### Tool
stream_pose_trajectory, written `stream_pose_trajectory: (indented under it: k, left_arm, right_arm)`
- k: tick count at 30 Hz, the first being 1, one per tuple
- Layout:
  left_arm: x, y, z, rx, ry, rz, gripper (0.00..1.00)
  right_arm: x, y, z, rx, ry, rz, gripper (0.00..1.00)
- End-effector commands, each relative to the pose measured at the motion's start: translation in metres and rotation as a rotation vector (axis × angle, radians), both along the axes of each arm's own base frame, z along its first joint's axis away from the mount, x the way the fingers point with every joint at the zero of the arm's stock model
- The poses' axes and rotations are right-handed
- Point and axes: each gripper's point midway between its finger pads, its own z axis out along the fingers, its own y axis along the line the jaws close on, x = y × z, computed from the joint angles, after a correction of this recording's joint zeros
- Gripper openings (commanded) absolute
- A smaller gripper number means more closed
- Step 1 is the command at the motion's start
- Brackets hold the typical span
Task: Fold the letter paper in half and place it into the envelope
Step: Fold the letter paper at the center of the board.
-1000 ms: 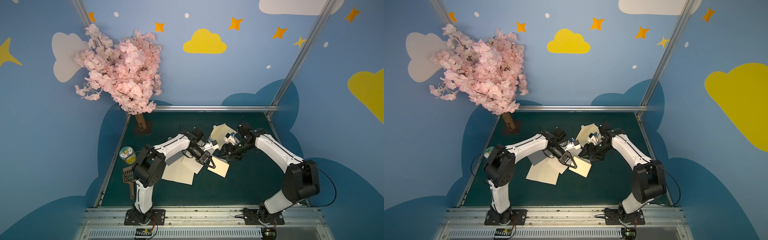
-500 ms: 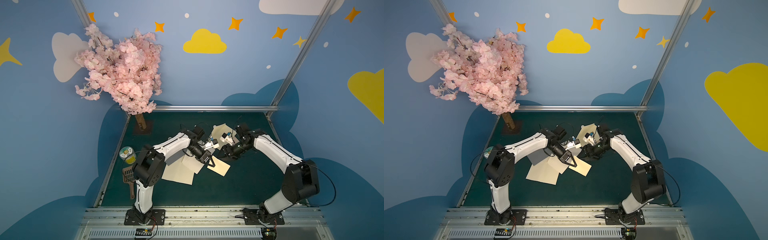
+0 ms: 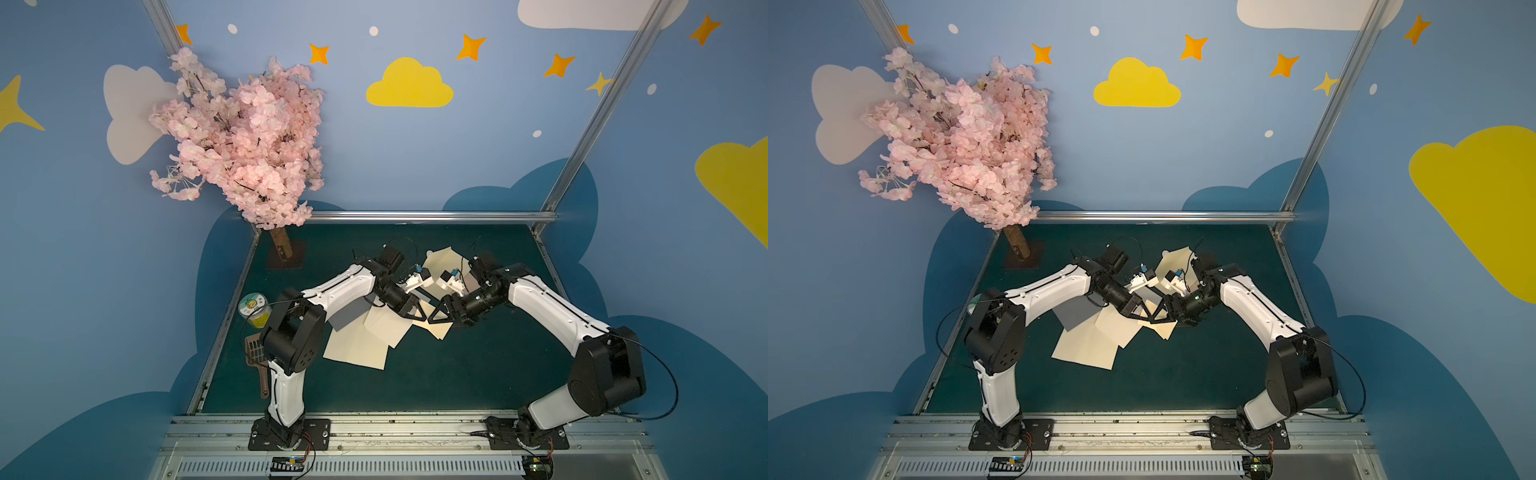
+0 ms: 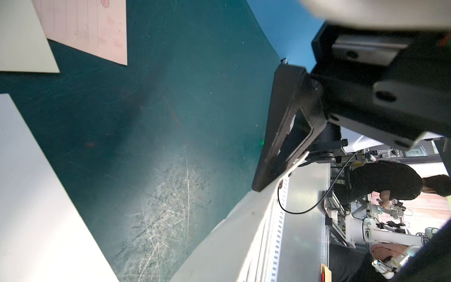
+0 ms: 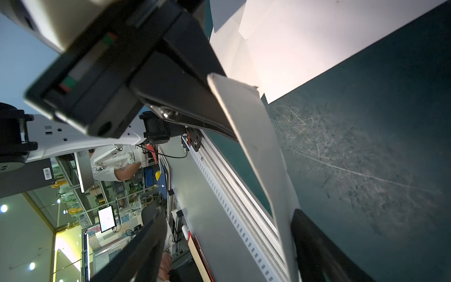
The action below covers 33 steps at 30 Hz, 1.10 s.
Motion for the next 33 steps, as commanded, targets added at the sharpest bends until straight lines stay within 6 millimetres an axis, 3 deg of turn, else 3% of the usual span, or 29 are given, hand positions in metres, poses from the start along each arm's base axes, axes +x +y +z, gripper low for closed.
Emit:
stream_pose_trajectory:
  k: [1, 6, 11, 16, 19, 24, 25, 28, 33]
  left_arm:
    - [0.003, -0.001, 0.008, -0.018, -0.034, 0.003, 0.05]
    - [0.003, -0.002, 0.013, -0.027, -0.042, 0.008, 0.06]
    - [0.001, -0.001, 0.017, -0.037, -0.048, 0.009, 0.07]
    - [0.000, 0.001, 0.020, -0.036, -0.060, 0.014, 0.13]
    - [0.007, 0.005, 0.017, -0.003, -0.085, 0.055, 0.35]
    - [0.044, 0.026, 0.004, 0.116, -0.137, 0.286, 0.85]
    - [0.050, 0.028, 0.004, 0.116, -0.136, 0.332, 0.99]
    - [0.065, 0.032, 0.006, 0.091, -0.099, 0.448, 1.00]
    - [0.079, 0.026, 0.020, -0.022, -0.082, 0.495, 1.00]
  right_arm:
    - [-0.006, 0.001, -0.002, -0.013, -0.011, 0.023, 0.79]
    - [0.001, -0.001, -0.009, -0.076, -0.036, 0.019, 0.68]
    - [0.013, -0.005, -0.015, -0.140, -0.062, -0.009, 0.46]
    - [0.023, -0.012, -0.022, -0.204, -0.074, -0.050, 0.13]
    - [0.029, -0.017, -0.022, -0.216, -0.074, -0.082, 0.00]
    - [0.039, -0.024, -0.019, -0.216, -0.056, -0.141, 0.00]
    - [0.040, -0.023, -0.018, -0.207, -0.053, -0.145, 0.00]
    - [0.042, -0.018, -0.012, -0.168, -0.038, -0.144, 0.00]
    - [0.033, 0.001, 0.003, -0.029, 0.010, -0.080, 0.00]
